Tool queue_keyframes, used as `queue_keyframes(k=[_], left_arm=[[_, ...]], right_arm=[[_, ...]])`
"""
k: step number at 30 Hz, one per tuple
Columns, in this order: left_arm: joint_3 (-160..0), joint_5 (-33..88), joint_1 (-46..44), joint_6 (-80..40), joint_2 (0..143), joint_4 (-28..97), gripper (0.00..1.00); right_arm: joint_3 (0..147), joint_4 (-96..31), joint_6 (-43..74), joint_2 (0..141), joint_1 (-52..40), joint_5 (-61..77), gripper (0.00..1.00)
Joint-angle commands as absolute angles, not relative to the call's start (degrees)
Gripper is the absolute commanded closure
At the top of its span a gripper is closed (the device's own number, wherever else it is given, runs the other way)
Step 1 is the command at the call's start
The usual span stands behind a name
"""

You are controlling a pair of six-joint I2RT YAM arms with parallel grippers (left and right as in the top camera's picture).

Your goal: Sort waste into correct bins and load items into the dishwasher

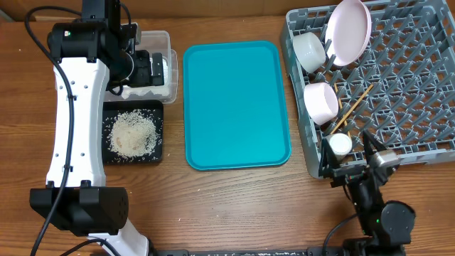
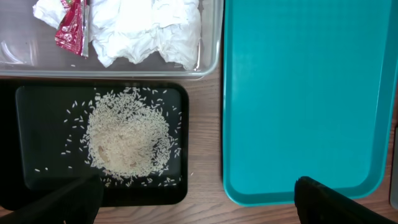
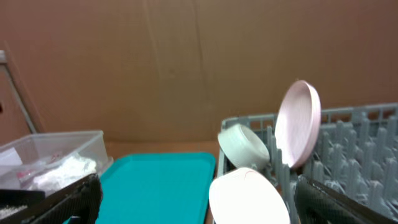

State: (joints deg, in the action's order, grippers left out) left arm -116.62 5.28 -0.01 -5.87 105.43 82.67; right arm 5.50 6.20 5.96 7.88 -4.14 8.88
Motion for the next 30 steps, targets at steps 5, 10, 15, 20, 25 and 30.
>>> queue_keyframes(k=[5,10,15,20,25,30], left_arm=[[-117.38,4.89,-0.12,-5.80,104.36,82.46,0.00],[-117.38,4.91,-0.14,-5.80,104.36,82.46,0.00],[-117.38,4.89,-0.51,-5.80,104.36,82.46,0.00],[-117.38,4.89,-0.49,-5.80,104.36,82.46,0.00],[-117.38,4.89,-0.40,-5.80,104.36,82.46,0.00],[-117.38,4.91,-0.40,-5.80,104.36,82.46,0.00]], right_arm=[[0.36,8.08,6.46,2.98,-4.49,8.60,0.00],[0.43,2.17,6.46,0.58,-4.54,8.62,0.00],[0.43,-3.73,6.48,0.12,-4.62,11.20,0.00],[0.43,-3.55,6.46,0.12,-4.91,11.62,0.00],[0.43,-3.55,6.46,0.12,-4.93,11.62,0.00],[0.43,-3.55,6.46,0.12,-4.93,11.62,0.00]])
